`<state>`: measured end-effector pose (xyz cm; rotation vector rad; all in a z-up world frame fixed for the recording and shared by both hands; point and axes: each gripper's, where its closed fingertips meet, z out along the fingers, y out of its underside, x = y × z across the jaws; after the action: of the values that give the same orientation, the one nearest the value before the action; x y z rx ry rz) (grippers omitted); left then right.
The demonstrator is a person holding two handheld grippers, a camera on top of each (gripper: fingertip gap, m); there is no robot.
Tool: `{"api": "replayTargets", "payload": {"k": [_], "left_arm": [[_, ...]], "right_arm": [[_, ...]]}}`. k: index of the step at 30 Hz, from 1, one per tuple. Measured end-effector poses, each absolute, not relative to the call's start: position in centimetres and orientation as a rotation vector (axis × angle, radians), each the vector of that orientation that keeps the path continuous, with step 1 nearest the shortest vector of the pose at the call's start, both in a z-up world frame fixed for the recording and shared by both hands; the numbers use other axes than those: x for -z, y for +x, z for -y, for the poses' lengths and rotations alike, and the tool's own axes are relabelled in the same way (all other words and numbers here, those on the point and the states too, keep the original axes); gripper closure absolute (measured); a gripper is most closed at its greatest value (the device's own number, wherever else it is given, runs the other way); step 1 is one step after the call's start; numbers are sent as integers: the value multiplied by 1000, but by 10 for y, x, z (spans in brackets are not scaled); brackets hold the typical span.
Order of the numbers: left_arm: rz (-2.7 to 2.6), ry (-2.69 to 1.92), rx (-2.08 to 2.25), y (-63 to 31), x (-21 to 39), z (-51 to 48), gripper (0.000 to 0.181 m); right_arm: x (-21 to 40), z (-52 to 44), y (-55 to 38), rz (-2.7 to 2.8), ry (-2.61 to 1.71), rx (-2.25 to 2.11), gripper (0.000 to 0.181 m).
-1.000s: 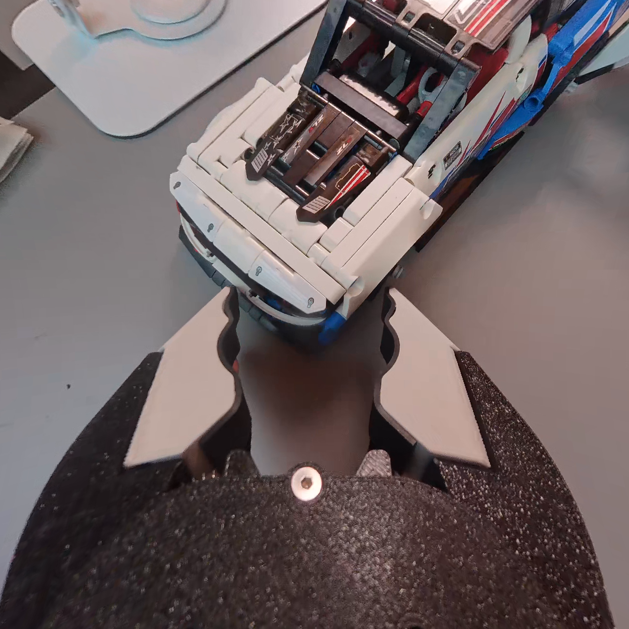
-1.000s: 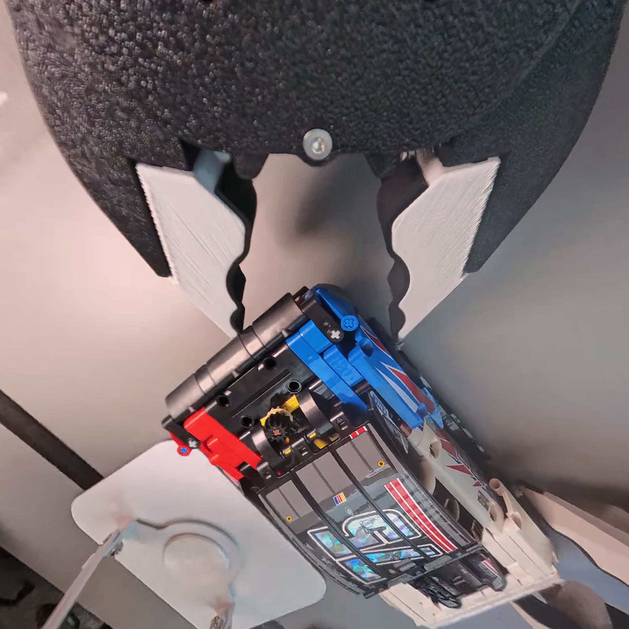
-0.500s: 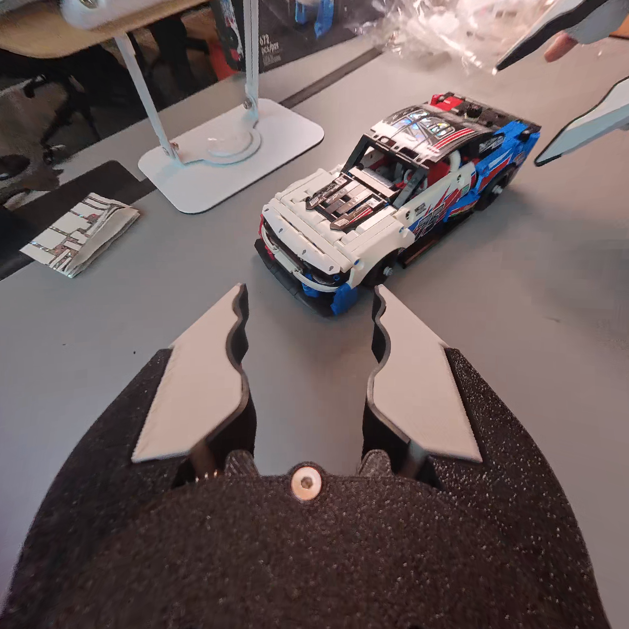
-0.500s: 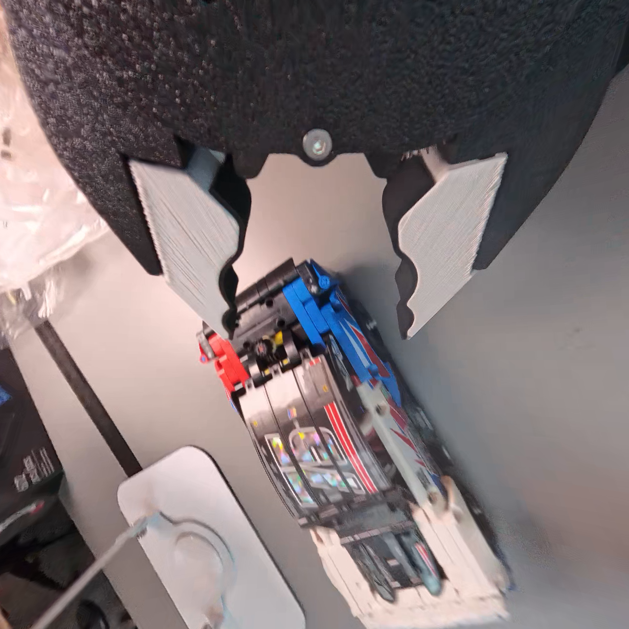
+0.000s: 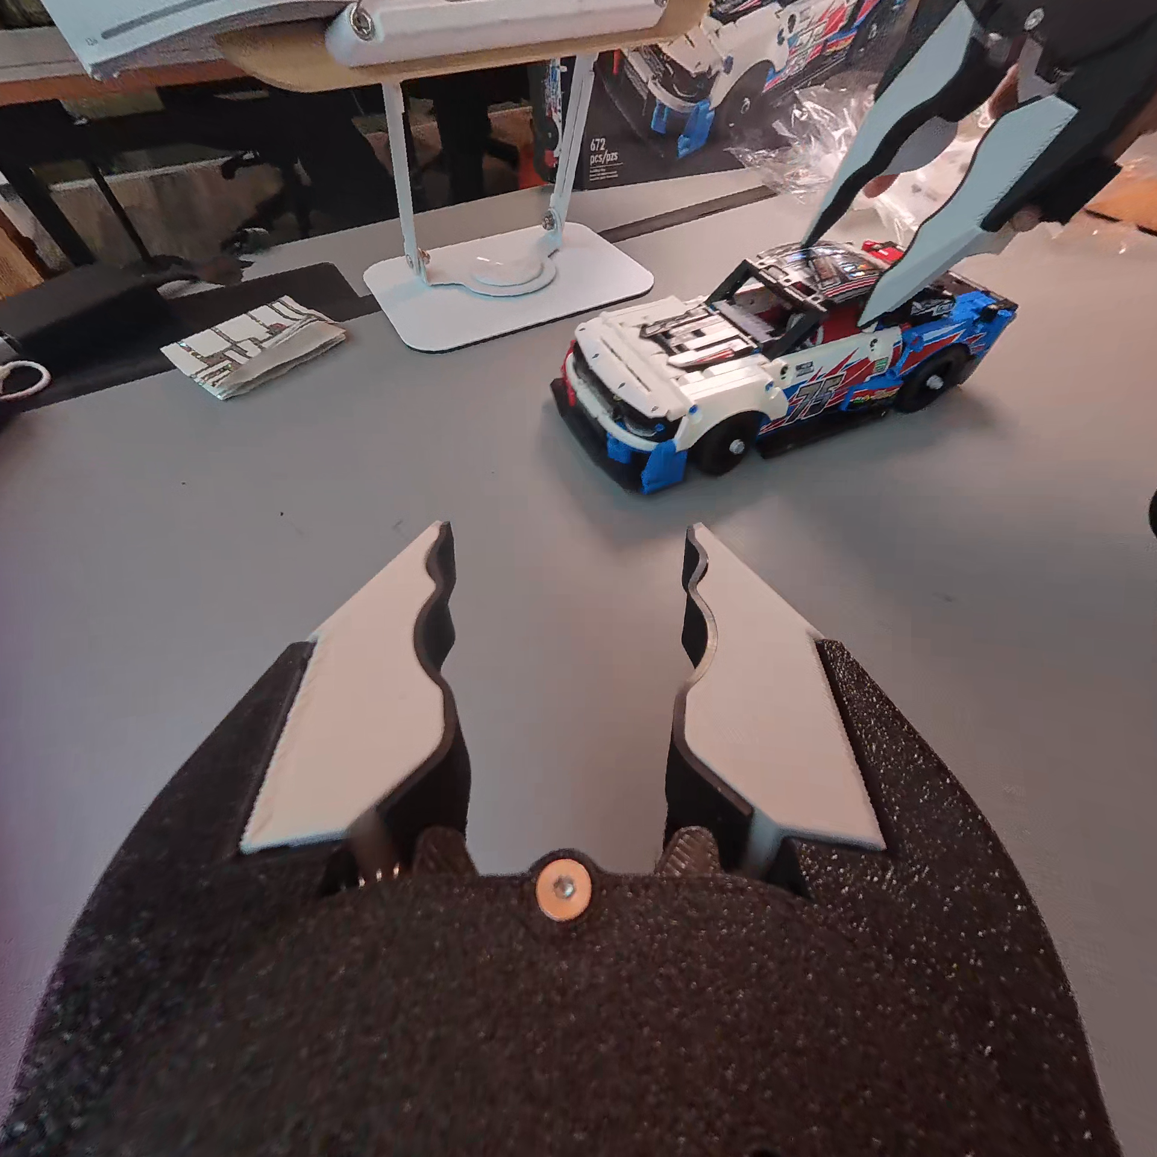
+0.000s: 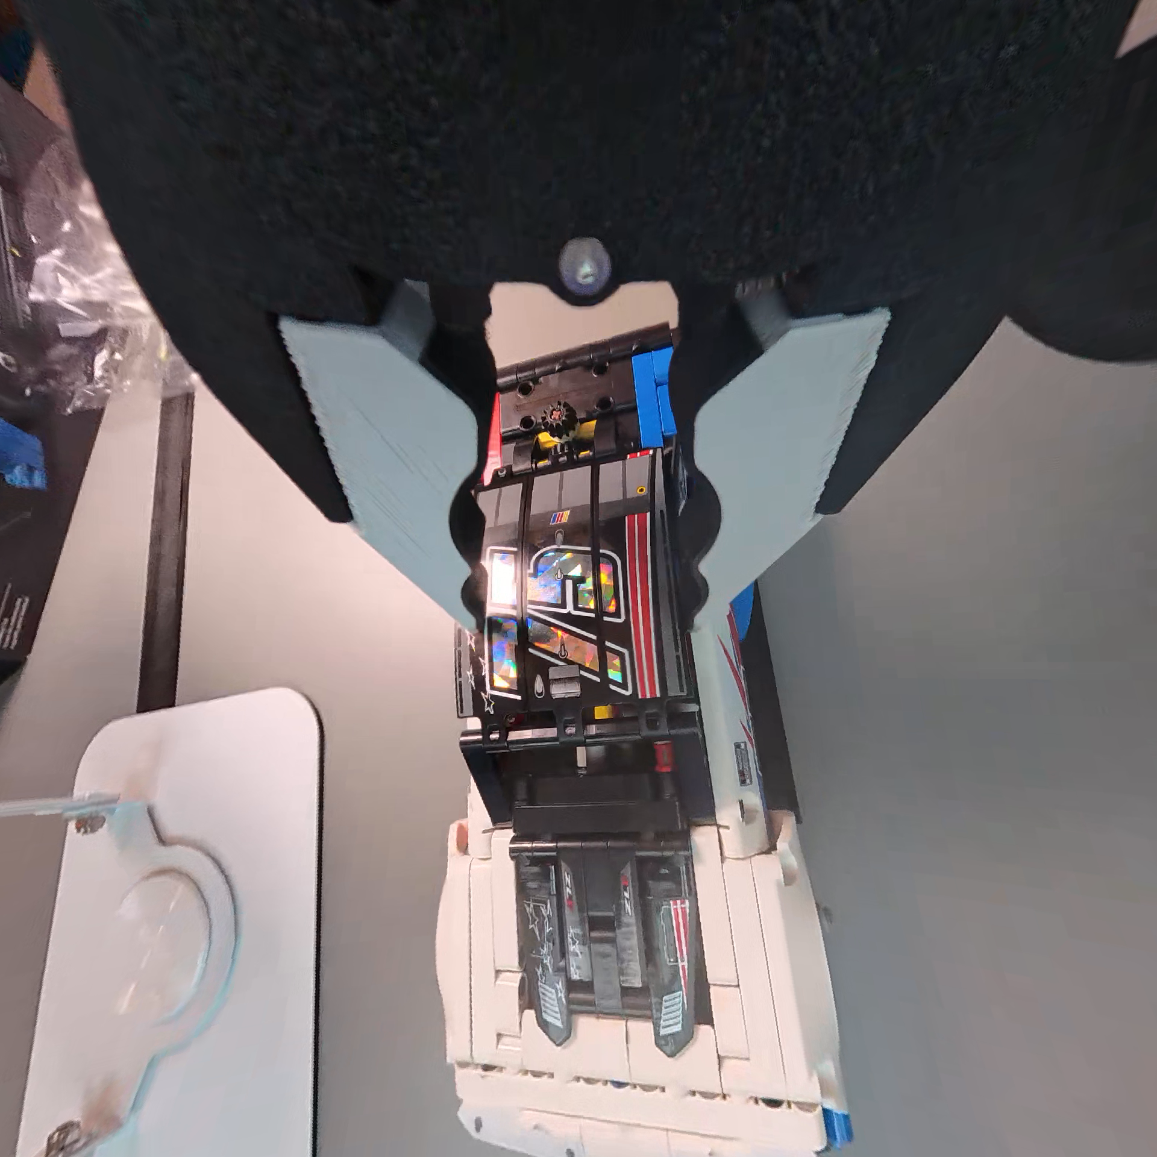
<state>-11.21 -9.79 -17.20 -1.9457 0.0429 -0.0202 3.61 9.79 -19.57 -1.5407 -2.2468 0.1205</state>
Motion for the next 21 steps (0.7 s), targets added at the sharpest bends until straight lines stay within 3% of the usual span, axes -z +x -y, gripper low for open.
{"api": "replayTargets", "payload": {"k": [1, 14, 21], "left_arm": [[-43, -1947, 24, -111, 173, 99, 109], [-100, -1936, 63, -96, 175, 96, 109], [-103, -1938, 64, -95, 175, 94, 109]], "right_arm": [[196, -104, 49, 2250, -1551, -88, 121], [196, -170, 229, 2104, -1836, 112, 121], [196, -171, 225, 2092, -1805, 35, 120]]}}
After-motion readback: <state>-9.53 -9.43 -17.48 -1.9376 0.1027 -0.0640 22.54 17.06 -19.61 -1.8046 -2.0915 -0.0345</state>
